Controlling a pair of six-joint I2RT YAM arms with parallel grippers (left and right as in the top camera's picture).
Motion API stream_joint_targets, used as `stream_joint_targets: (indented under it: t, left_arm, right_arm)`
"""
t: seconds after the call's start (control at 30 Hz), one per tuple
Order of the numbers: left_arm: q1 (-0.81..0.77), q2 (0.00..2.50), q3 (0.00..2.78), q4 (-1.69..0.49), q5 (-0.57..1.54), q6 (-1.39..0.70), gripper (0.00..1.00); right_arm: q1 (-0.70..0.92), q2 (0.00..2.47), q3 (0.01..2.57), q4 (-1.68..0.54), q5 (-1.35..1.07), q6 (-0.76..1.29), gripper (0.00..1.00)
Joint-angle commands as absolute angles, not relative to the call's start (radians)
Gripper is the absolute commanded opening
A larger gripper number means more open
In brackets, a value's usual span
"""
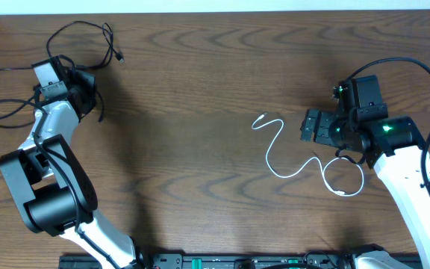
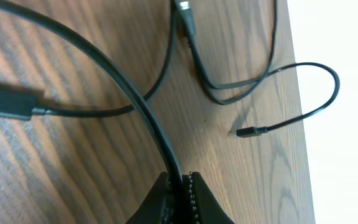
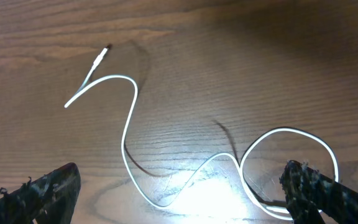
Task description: Untangle cables
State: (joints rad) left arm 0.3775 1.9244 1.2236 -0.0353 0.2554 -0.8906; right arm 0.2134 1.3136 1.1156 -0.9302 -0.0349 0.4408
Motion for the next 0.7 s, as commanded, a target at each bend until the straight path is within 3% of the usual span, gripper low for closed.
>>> stream_joint_targets:
  t: [0.0,0.03,0.07,0.13,0.17,0.5,0.67]
  left_arm:
    - [0.364,1.924,1.241,-0.030,0.245,-0.776,0.09]
    - [0.360,1.927,1.241,-0.041,0.244,-0.738,0.17]
    - [0.358,1.929,1.241,-0.044,0.242,-0.717,0.34]
    - [0.352,1.936,1.241,-0.059,0.242,-0.642,0.90]
    - [0.349,1.936,1.241,-0.076,0.242,-0.598,0.94]
    - [0.356,1.713,1.242,-0.227,0.264,-0.562,0.95]
    - [0.313,1.550,1.241,-0.500,0.591,-0.561,0.95]
  right_arm:
    - [0.211,1.309,1.108,-0.931,-0.037,0.448,0.99]
    - [0.211,1.309,1.108,-0.931,-0.037,0.448,0.99]
    - [0.211,1.309,1.108,-0.931,-0.037,0.448,0.99]
    - [0.211,1.309,1.108,-0.931,-0.037,0.448,0.99]
    - [0.211,1.309,1.108,-0.932,-0.037,0.448,0.99]
    - [0.211,1.309,1.108,-0.935,-0.037,0.448,0.99]
    - [0.202,1.309,1.108,-0.911,0.113,0.449,0.99]
